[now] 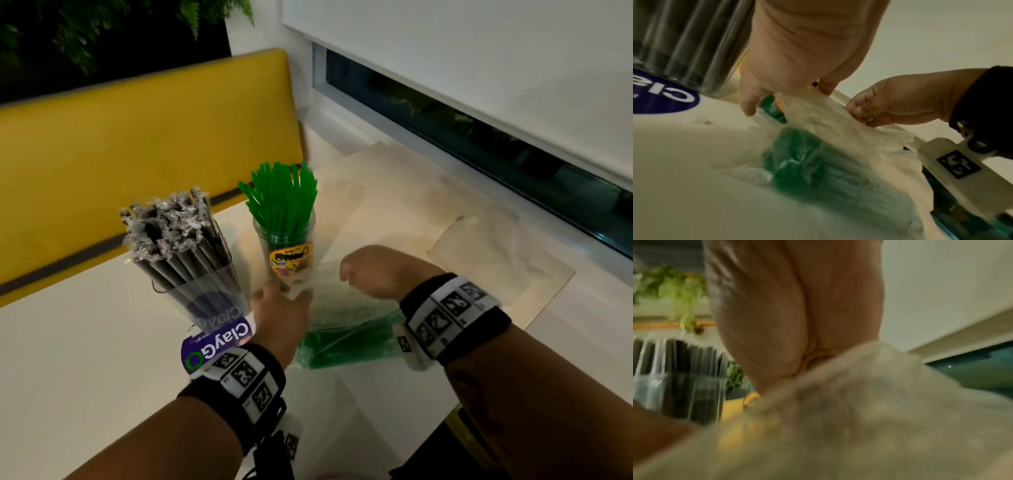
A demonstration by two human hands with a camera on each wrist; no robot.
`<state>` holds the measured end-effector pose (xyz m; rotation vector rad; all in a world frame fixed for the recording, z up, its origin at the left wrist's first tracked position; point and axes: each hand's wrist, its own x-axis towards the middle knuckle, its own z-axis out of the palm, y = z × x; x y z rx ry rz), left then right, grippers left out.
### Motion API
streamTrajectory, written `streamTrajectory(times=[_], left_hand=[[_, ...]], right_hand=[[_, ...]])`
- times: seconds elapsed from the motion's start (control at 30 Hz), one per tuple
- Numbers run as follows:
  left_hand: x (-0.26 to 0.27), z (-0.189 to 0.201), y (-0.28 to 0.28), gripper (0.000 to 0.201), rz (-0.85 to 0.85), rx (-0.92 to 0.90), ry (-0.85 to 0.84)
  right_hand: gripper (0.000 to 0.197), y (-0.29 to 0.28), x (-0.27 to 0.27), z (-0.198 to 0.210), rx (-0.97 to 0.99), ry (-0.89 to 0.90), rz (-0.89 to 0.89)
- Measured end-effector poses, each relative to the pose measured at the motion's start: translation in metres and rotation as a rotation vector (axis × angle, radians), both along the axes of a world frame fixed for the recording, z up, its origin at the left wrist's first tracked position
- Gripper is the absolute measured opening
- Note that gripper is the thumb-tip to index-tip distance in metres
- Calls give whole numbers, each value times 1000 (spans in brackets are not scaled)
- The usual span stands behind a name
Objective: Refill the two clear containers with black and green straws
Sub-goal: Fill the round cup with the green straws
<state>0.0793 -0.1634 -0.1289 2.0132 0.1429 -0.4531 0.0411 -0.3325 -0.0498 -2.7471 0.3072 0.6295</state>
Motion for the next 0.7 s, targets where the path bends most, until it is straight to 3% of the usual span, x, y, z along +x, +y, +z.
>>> streamTrajectory(times=[0.07, 0.2, 0.3, 0.5, 0.63, 0.7], left_hand=[[-3, -6, 2, 8, -139, 57, 62], [4, -10, 1, 31, -248, 41, 168], [6, -10, 0, 27, -216, 11, 142], [-3, -15, -2, 30, -87, -173, 195], [-2, -12, 5, 18, 58, -312, 401], [1, -6, 10, 9, -39, -296, 448]], right_hand=[[35, 5, -4, -13, -25, 97, 35], [30, 11, -7, -16, -119, 157, 249], [38, 19, -12, -20, -164, 197, 339], [54, 39, -34, -57, -171, 84, 263], [43, 40, -45, -68, -92, -147, 235], [32, 38, -48, -74, -82, -281, 246]])
